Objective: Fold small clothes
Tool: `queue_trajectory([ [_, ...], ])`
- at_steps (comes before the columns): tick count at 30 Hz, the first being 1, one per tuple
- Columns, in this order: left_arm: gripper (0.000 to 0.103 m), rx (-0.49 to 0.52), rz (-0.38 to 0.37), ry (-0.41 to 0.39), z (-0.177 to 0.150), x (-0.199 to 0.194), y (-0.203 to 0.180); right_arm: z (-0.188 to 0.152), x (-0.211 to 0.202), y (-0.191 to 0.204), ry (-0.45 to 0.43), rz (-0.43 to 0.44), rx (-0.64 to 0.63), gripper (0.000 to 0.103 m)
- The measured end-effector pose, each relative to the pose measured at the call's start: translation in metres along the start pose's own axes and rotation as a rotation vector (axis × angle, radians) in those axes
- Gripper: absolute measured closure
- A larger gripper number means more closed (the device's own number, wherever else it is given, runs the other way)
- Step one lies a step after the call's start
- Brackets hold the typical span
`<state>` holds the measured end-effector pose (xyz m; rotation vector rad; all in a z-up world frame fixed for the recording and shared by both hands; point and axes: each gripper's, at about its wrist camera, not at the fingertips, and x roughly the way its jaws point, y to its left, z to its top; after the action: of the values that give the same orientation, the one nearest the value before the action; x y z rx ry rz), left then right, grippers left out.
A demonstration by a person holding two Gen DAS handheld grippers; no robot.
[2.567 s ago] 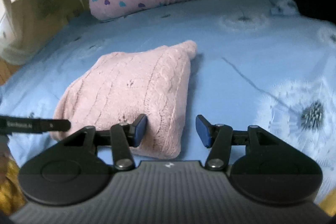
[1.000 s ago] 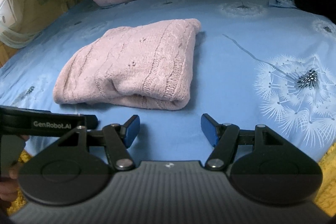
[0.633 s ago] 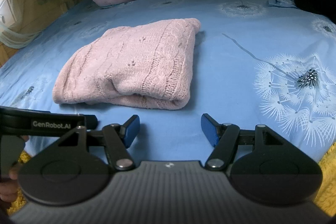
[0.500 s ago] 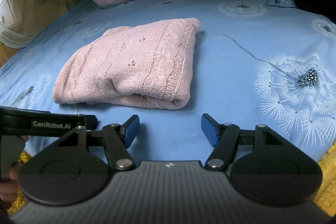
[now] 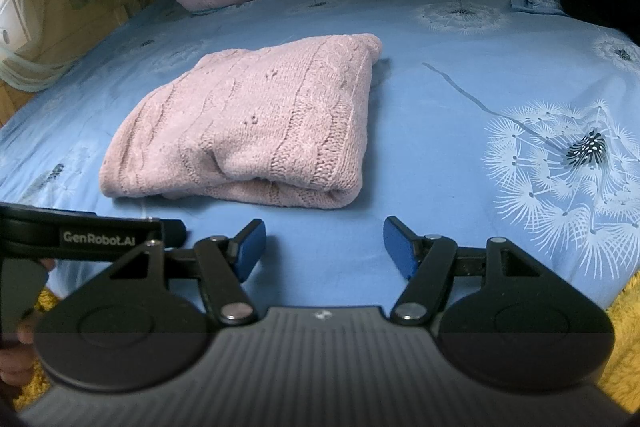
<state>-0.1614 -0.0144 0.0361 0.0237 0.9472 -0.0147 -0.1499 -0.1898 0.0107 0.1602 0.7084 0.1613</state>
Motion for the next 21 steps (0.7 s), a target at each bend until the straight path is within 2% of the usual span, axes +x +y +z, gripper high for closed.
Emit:
queue_trajectory([
  [21, 0.000, 0.000, 0.000, 0.000, 0.0001, 0.0001, -0.0001, -0.0008, 0.0005, 0.0004, 0.001, -0.002, -0.001, 0.035],
])
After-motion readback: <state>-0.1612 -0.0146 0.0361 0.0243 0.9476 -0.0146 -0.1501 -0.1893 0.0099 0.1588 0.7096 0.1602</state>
